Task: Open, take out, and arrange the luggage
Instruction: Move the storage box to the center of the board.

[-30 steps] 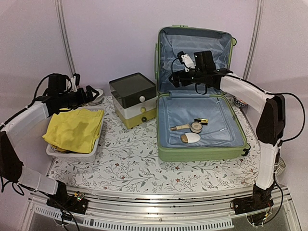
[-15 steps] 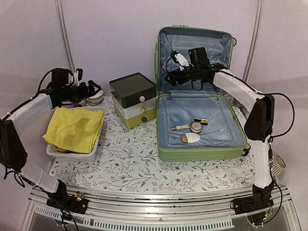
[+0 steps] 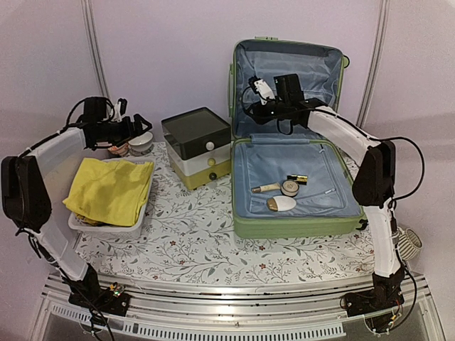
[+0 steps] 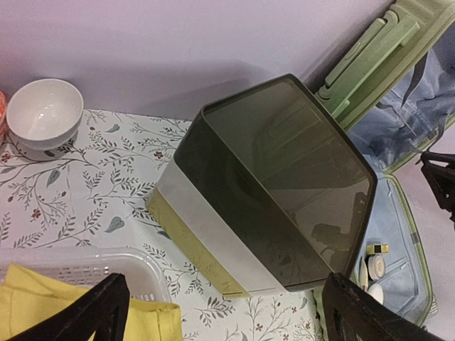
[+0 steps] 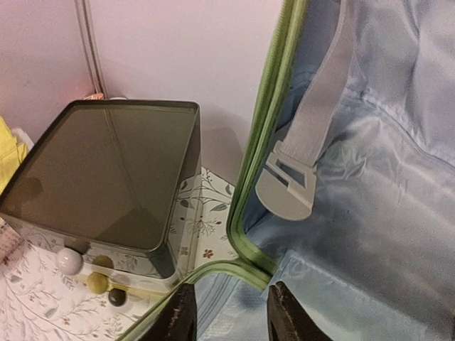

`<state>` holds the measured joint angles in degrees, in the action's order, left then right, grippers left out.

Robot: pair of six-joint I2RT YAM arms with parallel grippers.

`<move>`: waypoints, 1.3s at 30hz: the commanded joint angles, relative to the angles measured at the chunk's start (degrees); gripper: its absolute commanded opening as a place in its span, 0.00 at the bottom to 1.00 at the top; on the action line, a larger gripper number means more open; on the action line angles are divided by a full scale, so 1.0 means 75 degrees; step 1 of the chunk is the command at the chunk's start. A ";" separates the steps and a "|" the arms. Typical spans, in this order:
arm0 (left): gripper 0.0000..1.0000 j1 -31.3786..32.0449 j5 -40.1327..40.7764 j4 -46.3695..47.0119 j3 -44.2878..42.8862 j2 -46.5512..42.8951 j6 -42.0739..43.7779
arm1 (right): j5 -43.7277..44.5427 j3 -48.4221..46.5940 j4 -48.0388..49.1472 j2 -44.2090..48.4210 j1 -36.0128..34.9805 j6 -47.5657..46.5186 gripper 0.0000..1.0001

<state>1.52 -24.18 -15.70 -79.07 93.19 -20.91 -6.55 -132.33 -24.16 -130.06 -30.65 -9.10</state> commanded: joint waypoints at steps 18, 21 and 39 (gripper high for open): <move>0.92 -0.0191 -0.1795 -0.0812 -0.3715 0.3707 0.0347 | -0.1188 -0.0466 0.1199 -0.1514 -0.0313 -0.0911 0.02; 0.92 -0.0211 -0.1879 -0.0705 -0.4155 0.4044 0.0292 | -0.1184 -0.0564 0.1496 -0.1683 -0.0307 -0.0875 0.02; 0.88 -0.0405 -0.2739 0.0231 -0.5307 0.5125 -0.0458 | -0.0728 -0.0294 0.2680 -0.1855 -0.0148 -0.1075 0.02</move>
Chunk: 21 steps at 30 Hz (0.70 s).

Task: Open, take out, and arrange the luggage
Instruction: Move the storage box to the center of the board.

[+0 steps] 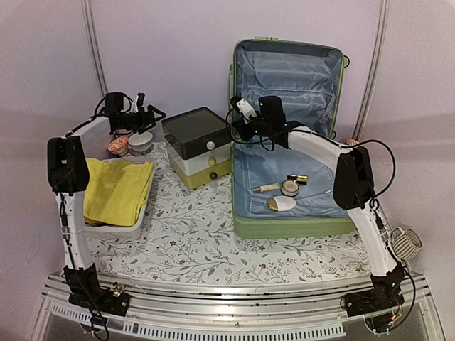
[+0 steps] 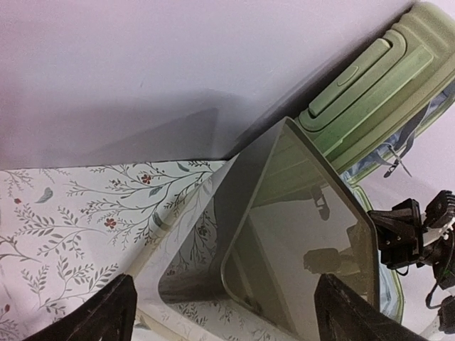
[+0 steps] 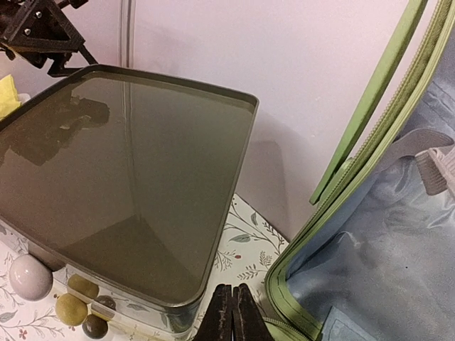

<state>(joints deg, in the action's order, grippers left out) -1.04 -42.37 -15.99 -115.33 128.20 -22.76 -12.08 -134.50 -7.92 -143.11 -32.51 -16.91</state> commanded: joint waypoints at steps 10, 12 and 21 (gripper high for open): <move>0.83 0.0103 -0.1194 0.0412 -0.1476 0.1444 -0.0489 | -0.0402 -0.0500 0.1074 -0.0739 0.0104 -0.0100 0.02; 0.83 0.0157 -0.1296 0.0417 -0.1617 0.1598 -0.0470 | -0.0506 -0.0533 0.1169 -0.0849 0.0115 -0.0090 0.02; 0.63 0.0256 -0.1610 0.0323 -0.2050 0.2105 -0.0426 | -0.1398 -0.0504 0.0903 -0.0769 0.0098 -0.0171 0.02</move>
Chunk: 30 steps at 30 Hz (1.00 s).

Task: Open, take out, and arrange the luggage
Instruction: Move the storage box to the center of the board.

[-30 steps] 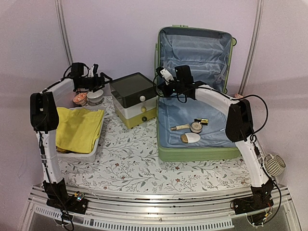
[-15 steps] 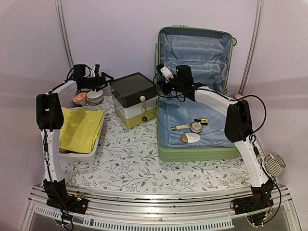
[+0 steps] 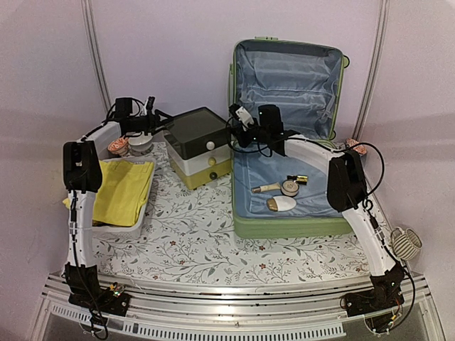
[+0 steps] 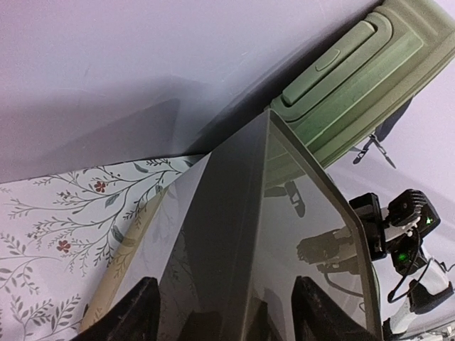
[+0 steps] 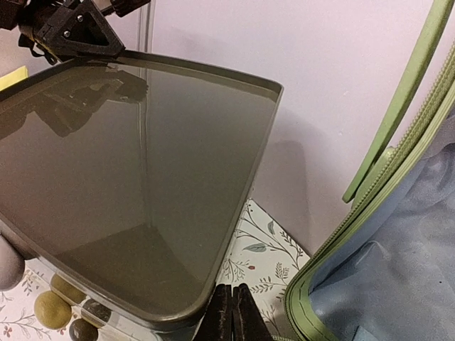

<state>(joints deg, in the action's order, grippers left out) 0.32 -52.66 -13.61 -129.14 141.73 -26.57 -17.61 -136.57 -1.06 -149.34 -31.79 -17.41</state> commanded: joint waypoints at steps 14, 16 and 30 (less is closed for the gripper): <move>0.54 0.0110 -0.0617 -0.0471 -0.0633 0.0808 0.0342 | -0.1362 -0.0060 -0.0411 0.0423 -0.0062 -0.0542 0.01; 0.54 0.0119 -0.0638 -0.0474 -0.0609 0.0796 0.0346 | -0.1461 -0.0063 -0.0401 0.0445 -0.0063 -0.0558 0.01; 0.58 0.0229 -0.0779 -0.0386 -0.0196 0.0535 0.0554 | -0.1833 -0.0030 -0.0562 0.0640 -0.0175 -0.0825 0.01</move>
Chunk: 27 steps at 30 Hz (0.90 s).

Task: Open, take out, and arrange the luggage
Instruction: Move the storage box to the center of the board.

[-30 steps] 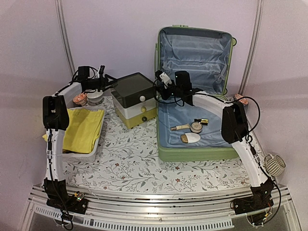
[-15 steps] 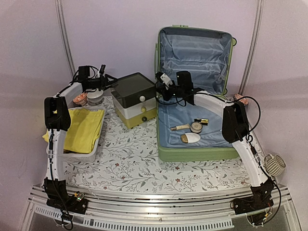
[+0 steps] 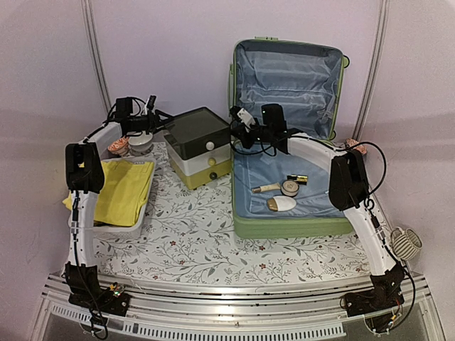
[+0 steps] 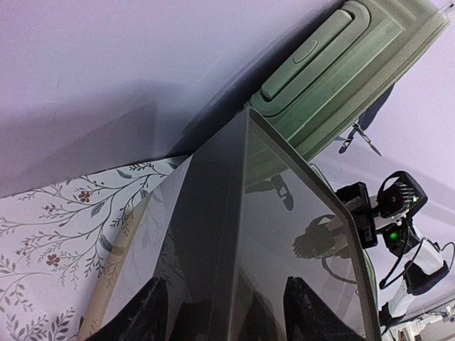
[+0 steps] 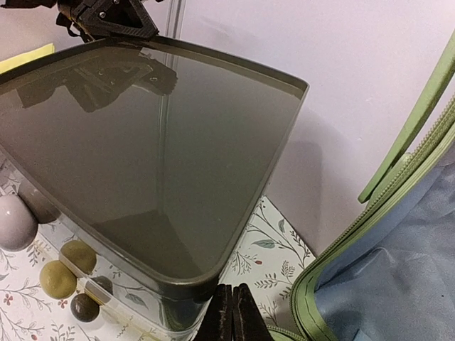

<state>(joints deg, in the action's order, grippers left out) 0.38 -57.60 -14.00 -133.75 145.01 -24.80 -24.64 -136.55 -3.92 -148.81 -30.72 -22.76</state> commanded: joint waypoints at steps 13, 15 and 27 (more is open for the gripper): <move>0.58 0.0255 -0.0265 -0.0148 0.0643 -0.0022 0.0275 | -0.1339 0.0194 -0.0521 0.0990 -0.0447 -0.0132 0.01; 0.57 0.0293 -0.0275 -0.0140 0.0615 -0.0022 0.0260 | -0.1380 0.0207 -0.0611 0.1008 -0.0460 -0.0120 0.01; 0.58 0.0405 -0.0348 -0.0137 0.0617 -0.0034 0.0271 | -0.1741 0.0370 -0.1089 0.1191 -0.0607 0.0244 0.01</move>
<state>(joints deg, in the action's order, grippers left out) 0.54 -58.72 -11.11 -131.28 144.11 -24.43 -29.61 -135.35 -10.52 -144.22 -30.76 -22.79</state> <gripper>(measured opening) 0.579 0.015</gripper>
